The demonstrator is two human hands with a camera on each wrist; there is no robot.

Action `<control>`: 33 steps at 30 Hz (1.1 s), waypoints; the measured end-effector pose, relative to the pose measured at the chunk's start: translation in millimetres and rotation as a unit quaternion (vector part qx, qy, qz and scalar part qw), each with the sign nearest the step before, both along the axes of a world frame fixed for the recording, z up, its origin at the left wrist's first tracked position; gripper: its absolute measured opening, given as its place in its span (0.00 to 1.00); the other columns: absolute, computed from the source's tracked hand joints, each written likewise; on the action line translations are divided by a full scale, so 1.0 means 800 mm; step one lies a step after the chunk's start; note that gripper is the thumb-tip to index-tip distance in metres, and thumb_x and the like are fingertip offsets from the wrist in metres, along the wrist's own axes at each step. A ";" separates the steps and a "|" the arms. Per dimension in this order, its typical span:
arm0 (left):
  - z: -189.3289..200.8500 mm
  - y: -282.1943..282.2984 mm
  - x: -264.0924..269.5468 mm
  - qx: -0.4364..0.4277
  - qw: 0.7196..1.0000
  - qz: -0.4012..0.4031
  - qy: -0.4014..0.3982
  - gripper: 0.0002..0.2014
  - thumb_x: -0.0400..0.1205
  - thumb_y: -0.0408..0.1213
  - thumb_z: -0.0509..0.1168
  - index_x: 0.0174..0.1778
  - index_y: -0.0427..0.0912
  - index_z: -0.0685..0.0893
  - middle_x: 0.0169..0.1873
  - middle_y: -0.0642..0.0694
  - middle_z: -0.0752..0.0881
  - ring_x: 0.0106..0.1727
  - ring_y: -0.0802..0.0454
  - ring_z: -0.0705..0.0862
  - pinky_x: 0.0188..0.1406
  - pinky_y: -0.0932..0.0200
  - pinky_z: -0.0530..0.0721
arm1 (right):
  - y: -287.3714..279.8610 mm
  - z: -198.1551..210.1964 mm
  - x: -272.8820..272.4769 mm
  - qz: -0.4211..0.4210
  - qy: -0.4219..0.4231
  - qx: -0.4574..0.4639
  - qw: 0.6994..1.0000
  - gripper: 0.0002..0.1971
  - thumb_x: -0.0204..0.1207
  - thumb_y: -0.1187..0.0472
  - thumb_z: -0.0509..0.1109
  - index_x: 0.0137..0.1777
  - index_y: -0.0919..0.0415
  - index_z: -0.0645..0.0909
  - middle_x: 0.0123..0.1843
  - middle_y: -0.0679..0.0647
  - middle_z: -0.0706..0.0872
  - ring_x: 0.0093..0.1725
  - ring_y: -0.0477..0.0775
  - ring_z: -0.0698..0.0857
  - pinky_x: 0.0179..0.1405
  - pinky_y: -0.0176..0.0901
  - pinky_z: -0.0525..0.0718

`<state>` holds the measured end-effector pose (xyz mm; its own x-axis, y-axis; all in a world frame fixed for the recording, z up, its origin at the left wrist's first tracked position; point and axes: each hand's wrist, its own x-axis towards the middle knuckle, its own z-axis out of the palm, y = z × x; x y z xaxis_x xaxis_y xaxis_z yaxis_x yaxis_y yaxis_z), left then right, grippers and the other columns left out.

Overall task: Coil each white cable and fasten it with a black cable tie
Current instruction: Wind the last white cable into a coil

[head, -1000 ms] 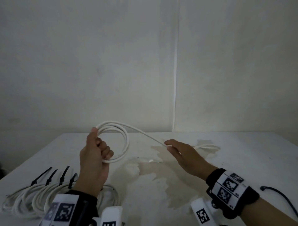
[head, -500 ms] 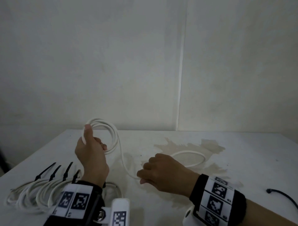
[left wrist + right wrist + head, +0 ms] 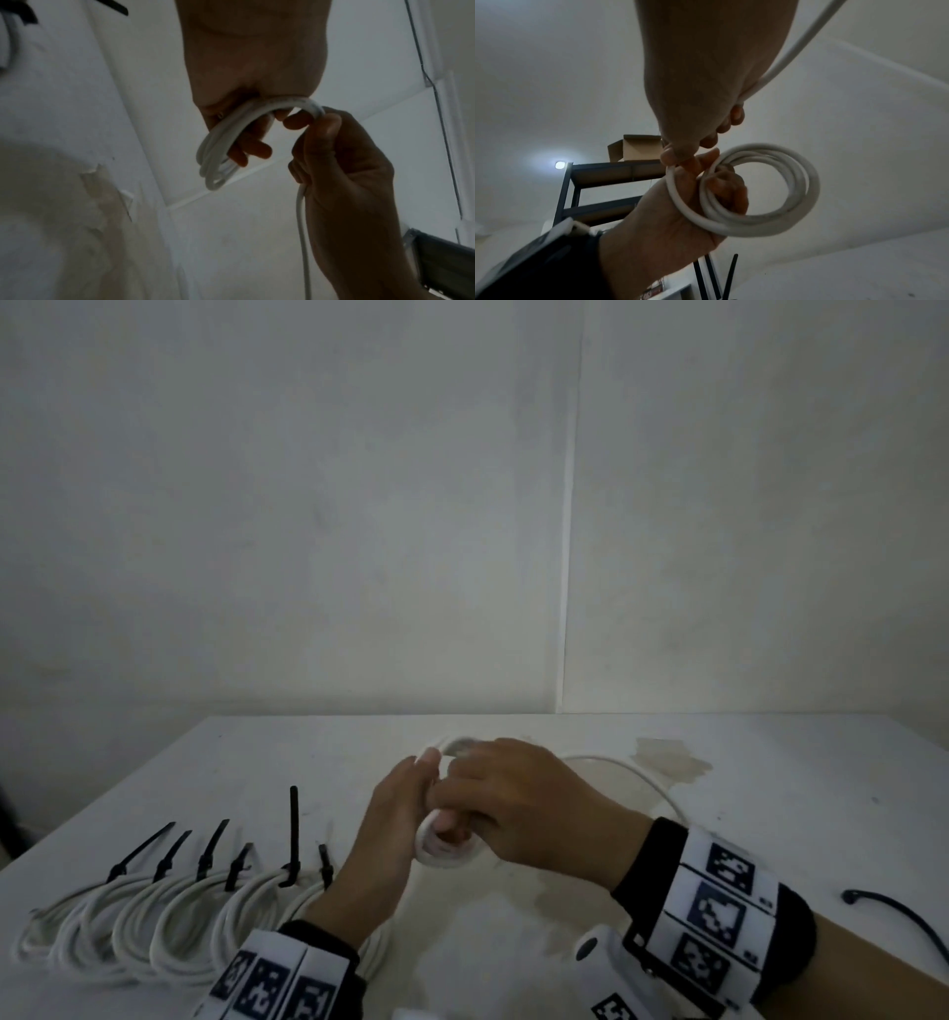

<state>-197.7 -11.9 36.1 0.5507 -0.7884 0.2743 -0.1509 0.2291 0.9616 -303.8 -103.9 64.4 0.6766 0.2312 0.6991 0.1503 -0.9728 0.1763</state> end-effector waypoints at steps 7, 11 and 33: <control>0.016 0.001 -0.031 0.059 0.985 -0.098 0.129 0.26 0.85 0.52 0.45 0.25 0.40 0.68 0.15 0.50 0.66 0.12 0.57 0.59 0.15 0.65 0.66 | -0.025 0.011 -0.019 -0.070 0.004 0.186 0.980 0.13 0.76 0.49 0.63 0.40 0.58 0.80 0.29 0.46 0.78 0.33 0.45 0.70 0.30 0.39 0.71; 0.028 0.003 -0.038 0.064 0.980 -0.132 0.135 0.24 0.80 0.53 0.52 0.23 0.44 0.77 0.14 0.51 0.66 0.12 0.60 0.58 0.12 0.67 0.63 | -0.032 0.016 -0.028 -0.089 0.048 0.295 0.950 0.13 0.73 0.43 0.62 0.39 0.52 0.76 0.33 0.46 0.77 0.32 0.42 0.72 0.35 0.42 0.73; 0.040 0.017 -0.044 0.109 0.968 -0.147 0.174 0.21 0.71 0.58 0.55 0.28 0.41 0.71 0.13 0.52 0.62 0.09 0.61 0.57 0.10 0.69 0.63 | -0.030 0.013 -0.046 -0.061 0.073 0.470 0.878 0.10 0.81 0.58 0.63 0.46 0.55 0.86 0.42 0.47 0.89 0.44 0.44 0.86 0.48 0.36 0.79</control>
<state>-233.2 1.9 67.9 0.3234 -0.9431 -0.0776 0.2314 -0.0008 0.9729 -340.5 -127.6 74.7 0.7544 -0.4810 0.4468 -0.0104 -0.6892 -0.7245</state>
